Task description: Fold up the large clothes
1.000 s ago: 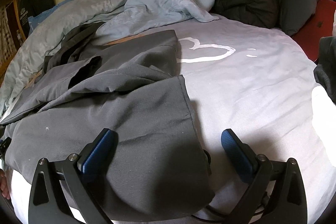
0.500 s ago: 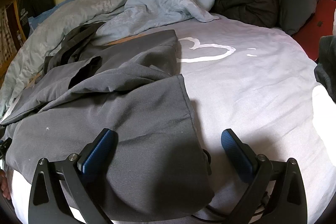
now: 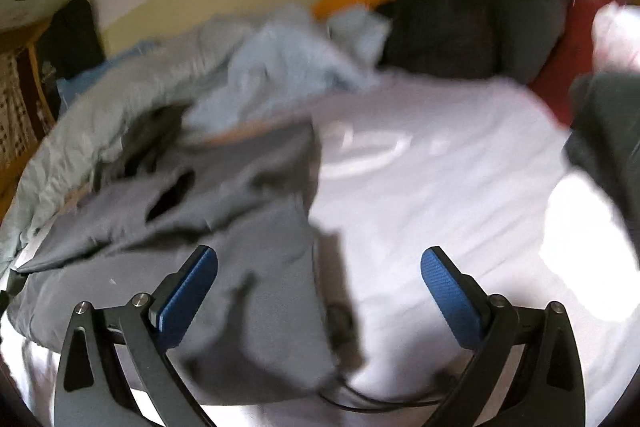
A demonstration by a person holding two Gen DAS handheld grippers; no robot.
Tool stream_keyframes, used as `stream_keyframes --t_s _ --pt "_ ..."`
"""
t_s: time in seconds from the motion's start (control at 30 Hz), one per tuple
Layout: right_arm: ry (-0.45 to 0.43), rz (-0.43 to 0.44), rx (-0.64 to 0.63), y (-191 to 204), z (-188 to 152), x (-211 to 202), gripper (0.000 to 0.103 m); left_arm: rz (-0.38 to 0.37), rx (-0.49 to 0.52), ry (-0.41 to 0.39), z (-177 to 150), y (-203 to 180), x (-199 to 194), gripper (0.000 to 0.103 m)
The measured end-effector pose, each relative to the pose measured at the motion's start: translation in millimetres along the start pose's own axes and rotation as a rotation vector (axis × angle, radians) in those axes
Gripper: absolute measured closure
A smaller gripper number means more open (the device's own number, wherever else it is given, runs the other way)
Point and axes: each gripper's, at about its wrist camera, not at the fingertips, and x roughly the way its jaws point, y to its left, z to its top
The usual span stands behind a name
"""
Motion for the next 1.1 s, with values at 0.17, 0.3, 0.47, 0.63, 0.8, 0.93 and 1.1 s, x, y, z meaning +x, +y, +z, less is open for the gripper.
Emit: stream_keyframes --t_s 0.17,0.3,0.47,0.63,0.8,0.93,1.1 --pt "-0.084 0.009 -0.15 25 -1 -33 0.0 0.005 0.155 0.06 -18 -25 5 0.0" --pt "-0.088 0.019 -0.248 42 -5 -40 0.0 0.051 0.276 0.078 -32 -42 14 0.0" --pt "-0.132 -0.026 -0.216 36 6 -43 0.0 0.029 0.307 0.109 -42 -51 20 0.0" --pt "-0.125 0.043 -0.157 27 12 -51 0.0 0.058 0.366 0.123 -52 -71 28 0.0" --pt "-0.111 0.069 -0.29 40 3 -47 0.013 0.032 0.386 0.143 -52 -79 32 0.0" --pt "-0.108 0.123 -0.274 40 0 -46 0.022 -0.04 0.402 0.146 -53 -82 26 0.0" --pt "-0.095 0.202 -0.175 25 9 -51 0.026 -0.181 0.347 0.212 -51 -79 14 0.0"
